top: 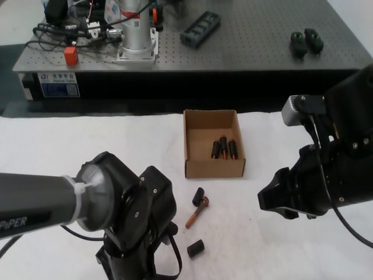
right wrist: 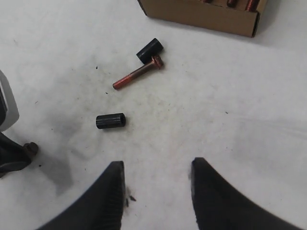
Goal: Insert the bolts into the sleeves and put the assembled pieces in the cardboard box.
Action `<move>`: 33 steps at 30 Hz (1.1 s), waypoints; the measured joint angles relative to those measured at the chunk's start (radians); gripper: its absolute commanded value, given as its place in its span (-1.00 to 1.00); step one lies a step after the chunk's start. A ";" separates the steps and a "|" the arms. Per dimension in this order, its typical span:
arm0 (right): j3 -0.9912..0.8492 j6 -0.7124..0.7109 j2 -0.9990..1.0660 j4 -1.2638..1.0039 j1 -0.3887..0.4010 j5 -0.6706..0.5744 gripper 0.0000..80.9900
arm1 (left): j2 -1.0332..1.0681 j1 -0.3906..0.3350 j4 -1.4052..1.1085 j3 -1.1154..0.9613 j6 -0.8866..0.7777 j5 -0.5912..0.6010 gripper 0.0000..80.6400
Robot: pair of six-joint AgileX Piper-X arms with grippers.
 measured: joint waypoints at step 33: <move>-0.446 -0.568 0.704 0.200 0.294 0.137 -0.18 | -0.710 0.143 -0.154 0.131 -0.089 -0.129 -0.99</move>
